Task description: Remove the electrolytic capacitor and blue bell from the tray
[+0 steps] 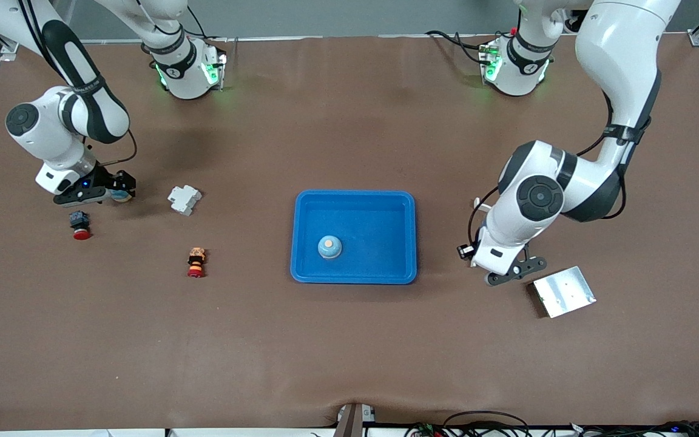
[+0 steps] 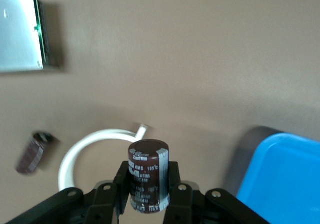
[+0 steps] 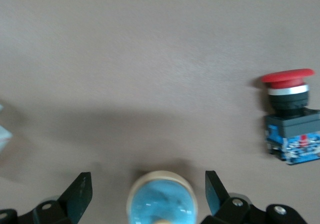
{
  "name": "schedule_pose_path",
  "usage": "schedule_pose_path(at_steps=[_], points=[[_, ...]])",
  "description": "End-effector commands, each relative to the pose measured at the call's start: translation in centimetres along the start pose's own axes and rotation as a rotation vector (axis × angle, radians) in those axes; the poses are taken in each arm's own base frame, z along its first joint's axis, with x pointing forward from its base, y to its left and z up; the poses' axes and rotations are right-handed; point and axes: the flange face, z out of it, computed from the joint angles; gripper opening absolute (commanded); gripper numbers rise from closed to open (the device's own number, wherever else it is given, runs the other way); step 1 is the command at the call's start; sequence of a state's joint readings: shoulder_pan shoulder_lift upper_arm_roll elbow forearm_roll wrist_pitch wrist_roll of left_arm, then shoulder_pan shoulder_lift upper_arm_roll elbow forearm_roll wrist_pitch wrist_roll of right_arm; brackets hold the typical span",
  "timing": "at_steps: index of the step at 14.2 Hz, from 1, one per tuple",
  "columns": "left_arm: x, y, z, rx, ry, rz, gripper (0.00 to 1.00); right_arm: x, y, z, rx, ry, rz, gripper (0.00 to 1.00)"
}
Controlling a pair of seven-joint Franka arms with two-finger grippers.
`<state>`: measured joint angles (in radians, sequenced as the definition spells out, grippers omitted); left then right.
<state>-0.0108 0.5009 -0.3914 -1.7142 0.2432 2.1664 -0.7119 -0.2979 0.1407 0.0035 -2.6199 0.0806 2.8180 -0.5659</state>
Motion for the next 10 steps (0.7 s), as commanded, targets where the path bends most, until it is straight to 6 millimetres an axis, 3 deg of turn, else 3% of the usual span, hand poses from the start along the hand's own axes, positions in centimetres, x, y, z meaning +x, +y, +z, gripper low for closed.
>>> schedule_pose_path(at_steps=[1, 3, 7, 10], points=[[-0.4, -0.9, -0.5, 0.011, 0.019, 0.097, 0.00, 1.9, -1.5, -1.6, 0.078, 0.004, 0.052, 1.00], [-1.1, -0.9, 0.6, 0.024, -0.017, 0.079, 0.00, 3.0, -2.4, -2.0, 0.088, 0.016, 0.052, 1.00], [-4.7, -0.1, 4.3, 0.065, -0.103, 0.153, 0.00, 4.5, -3.9, -2.7, 0.084, 0.030, 0.089, 1.00], [-5.9, 0.4, 5.3, 0.068, -0.127, 0.218, 0.00, 4.9, -4.0, -3.0, 0.083, 0.037, 0.088, 1.00]])
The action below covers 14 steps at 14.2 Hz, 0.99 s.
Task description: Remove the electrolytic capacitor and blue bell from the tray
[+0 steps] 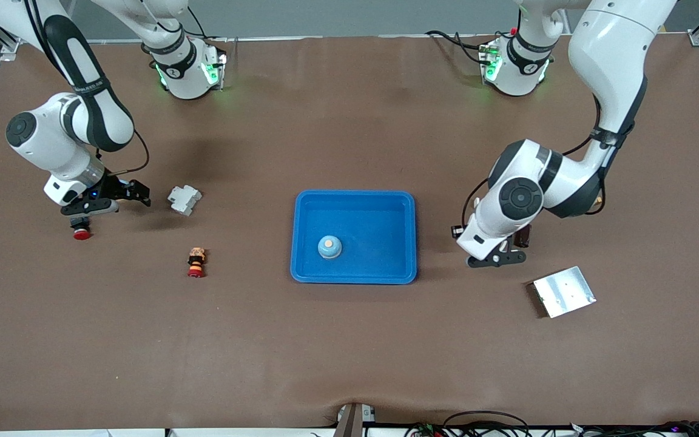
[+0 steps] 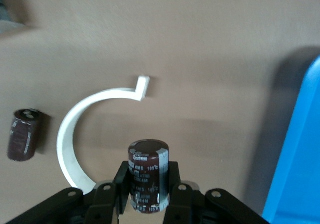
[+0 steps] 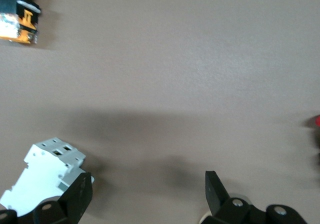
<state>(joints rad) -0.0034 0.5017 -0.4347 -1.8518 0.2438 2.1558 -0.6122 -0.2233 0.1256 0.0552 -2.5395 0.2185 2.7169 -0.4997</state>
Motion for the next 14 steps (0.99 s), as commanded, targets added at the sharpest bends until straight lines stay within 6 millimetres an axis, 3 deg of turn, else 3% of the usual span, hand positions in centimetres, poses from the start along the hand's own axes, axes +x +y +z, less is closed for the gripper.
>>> schedule_pose_path(at_steps=[1, 4, 7, 11, 14], points=[[-1.0, -0.1, 0.4, 0.020, -0.009, 0.098, 0.00, 0.5, -0.1, -1.3, 0.006, 0.022, 0.026, 1.00], [-0.9, -1.2, 1.2, 0.025, -0.037, 0.247, 0.00, 2.7, 0.7, -3.3, 0.048, -0.015, 0.043, 1.00], [-0.4, -2.5, 1.9, 0.022, -0.050, 0.255, 0.00, 5.0, 1.1, -5.5, 0.073, -0.047, 0.137, 1.00], [-0.2, -3.7, 2.9, 0.011, -0.050, 0.254, 0.00, 5.1, 1.6, -5.5, 0.064, -0.039, 0.205, 1.00], [-0.8, -4.1, 4.7, -0.020, -0.004, 0.254, 0.00, 6.2, 1.7, -6.5, 0.061, -0.021, 0.253, 1.00]])
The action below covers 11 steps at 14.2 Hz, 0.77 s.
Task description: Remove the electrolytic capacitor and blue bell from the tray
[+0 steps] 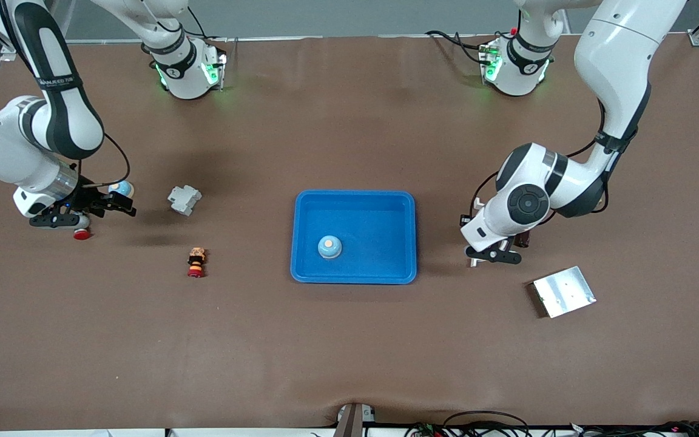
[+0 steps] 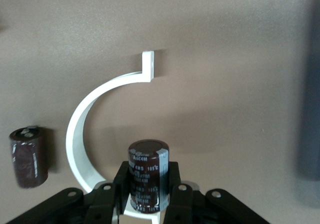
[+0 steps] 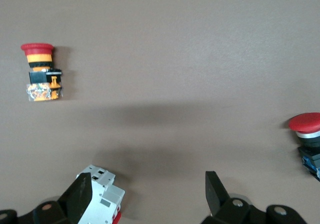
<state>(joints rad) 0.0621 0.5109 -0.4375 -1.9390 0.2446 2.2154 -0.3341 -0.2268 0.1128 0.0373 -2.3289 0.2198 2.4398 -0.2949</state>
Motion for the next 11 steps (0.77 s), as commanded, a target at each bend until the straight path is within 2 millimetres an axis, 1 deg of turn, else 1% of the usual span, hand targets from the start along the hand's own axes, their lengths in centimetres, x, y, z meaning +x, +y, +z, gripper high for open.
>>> schedule_pose_path(at_steps=[1, 3, 4, 6, 7, 8, 9, 10, 11], points=[[-0.5, -0.4, 1.1, -0.011, 0.047, 0.022, 0.00, 1.1, 0.0, -1.2, 0.006, 0.025, 0.075, 1.00], [-0.2, -0.5, 1.7, -0.021, 0.054, 0.019, 0.00, 1.4, -0.3, -1.4, 0.001, 0.041, 0.137, 1.00], [0.0, -0.4, 2.2, -0.031, 0.065, 0.018, 0.00, 1.5, -1.0, -1.4, -0.005, 0.041, 0.140, 1.00], [0.2, -0.6, 2.4, -0.036, 0.074, 0.013, 0.00, 1.5, -0.9, -1.3, -0.023, 0.041, 0.124, 1.00], [0.2, -0.7, 2.5, -0.034, 0.071, 0.012, 0.00, 1.5, -1.2, -1.3, -0.022, 0.036, 0.120, 1.00], [0.3, -1.3, 3.0, -0.024, 0.069, 0.018, 0.00, 1.6, -2.3, -1.8, -0.020, 0.039, 0.111, 1.00], [0.3, -1.8, 3.2, -0.009, 0.070, 0.024, 0.00, 2.1, -5.1, -2.7, -0.016, 0.054, 0.094, 1.00], [0.3, -1.8, 3.7, -0.002, 0.065, 0.028, 0.00, 2.2, -7.2, -3.3, -0.014, 0.063, 0.106, 1.00], [0.4, -1.9, 3.8, -0.003, 0.065, 0.026, 0.00, 2.1, -9.2, -3.3, -0.008, 0.055, 0.118, 1.00]])
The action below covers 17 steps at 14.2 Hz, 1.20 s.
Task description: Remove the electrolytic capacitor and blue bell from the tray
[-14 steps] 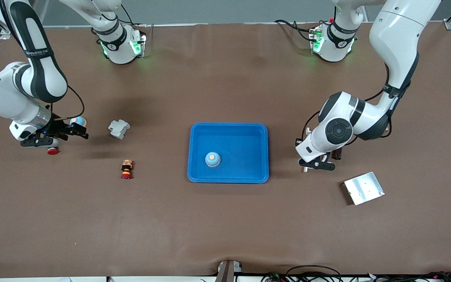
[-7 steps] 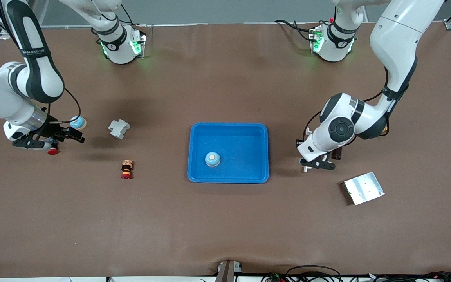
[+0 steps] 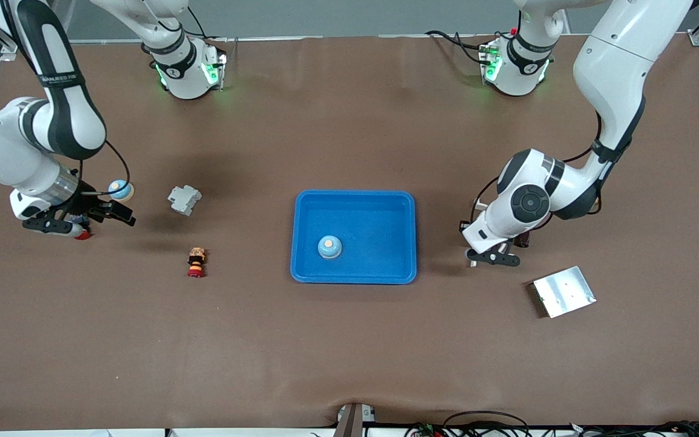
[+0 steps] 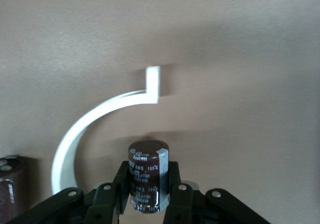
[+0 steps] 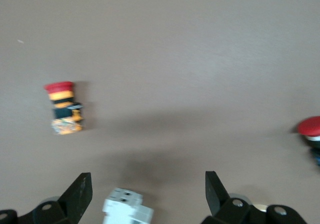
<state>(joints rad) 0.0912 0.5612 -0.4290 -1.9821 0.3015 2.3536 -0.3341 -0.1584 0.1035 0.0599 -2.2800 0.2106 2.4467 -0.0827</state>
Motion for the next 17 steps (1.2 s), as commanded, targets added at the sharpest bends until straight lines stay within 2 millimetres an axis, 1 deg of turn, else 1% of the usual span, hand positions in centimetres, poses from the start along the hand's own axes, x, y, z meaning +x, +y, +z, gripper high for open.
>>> schedule_pose_path(at_steps=[1, 2, 3, 4, 5, 6, 8, 9, 10, 11, 12, 13, 15, 16, 17], points=[[0.0, -0.4, 0.3, 0.009, 0.012, 0.015, 0.00, -0.6, -6.6, -1.9, -0.002, -0.013, 0.031, 1.00], [0.0, -0.4, 0.5, 0.008, 0.009, 0.014, 0.00, -0.6, -8.9, -2.5, 0.001, -0.043, 0.068, 1.00], [0.0, -0.4, 0.6, 0.007, 0.010, 0.014, 0.00, -0.7, -11.2, -3.7, -0.001, -0.079, 0.103, 1.00], [0.0, -0.4, 0.6, 0.006, 0.009, 0.014, 0.00, -1.0, -13.4, -4.7, 0.000, -0.079, 0.128, 1.00], [0.0, -0.4, 0.6, 0.007, 0.009, 0.015, 0.00, -1.2, -15.7, -5.2, -0.008, -0.072, 0.127, 1.00], [0.0, -0.4, 0.6, 0.007, 0.009, 0.015, 0.02, -1.6, -17.9, -5.5, -0.024, -0.059, 0.126, 1.00], [0.1, -1.2, 0.6, 0.006, 0.011, 0.003, 0.12, -2.0, -22.7, -6.4, -0.027, -0.026, 0.175, 1.00], [0.2, -1.4, 0.4, 0.007, 0.014, 0.005, 0.21, -2.3, -25.4, -6.1, -0.021, -0.023, 0.206, 1.00], [0.2, -1.6, 0.4, 0.007, 0.015, 0.006, 0.36, -3.0, -28.7, -5.6, -0.017, -0.024, 0.235, 1.00], [0.3, -1.9, 0.3, 0.005, 0.016, 0.000, 0.61, -3.4, -31.6, -4.7, -0.029, -0.017, 0.255, 1.00], [0.3, -2.0, 0.2, 0.006, 0.016, 0.001, 0.73, -3.8, -33.9, -4.2, -0.052, 0.007, 0.272, 1.00], [0.3, -1.9, 0.2, 0.006, 0.016, 0.001, 0.88, -3.9, -35.4, -3.4, -0.074, 0.025, 0.289, 1.00], [0.2, -1.7, 0.1, 0.009, 0.013, -0.008, 0.98, -4.1, -38.0, -1.1, -0.083, 0.025, 0.305, 1.00], [0.2, -1.6, 0.0, 0.007, 0.013, -0.014, 1.00, -4.0, -39.0, -0.2, -0.083, 0.021, 0.314, 1.00], [0.2, -1.5, -0.1, 0.006, 0.012, -0.029, 1.00, -3.9, -40.1, 0.9, -0.083, 0.017, 0.327, 1.00]])
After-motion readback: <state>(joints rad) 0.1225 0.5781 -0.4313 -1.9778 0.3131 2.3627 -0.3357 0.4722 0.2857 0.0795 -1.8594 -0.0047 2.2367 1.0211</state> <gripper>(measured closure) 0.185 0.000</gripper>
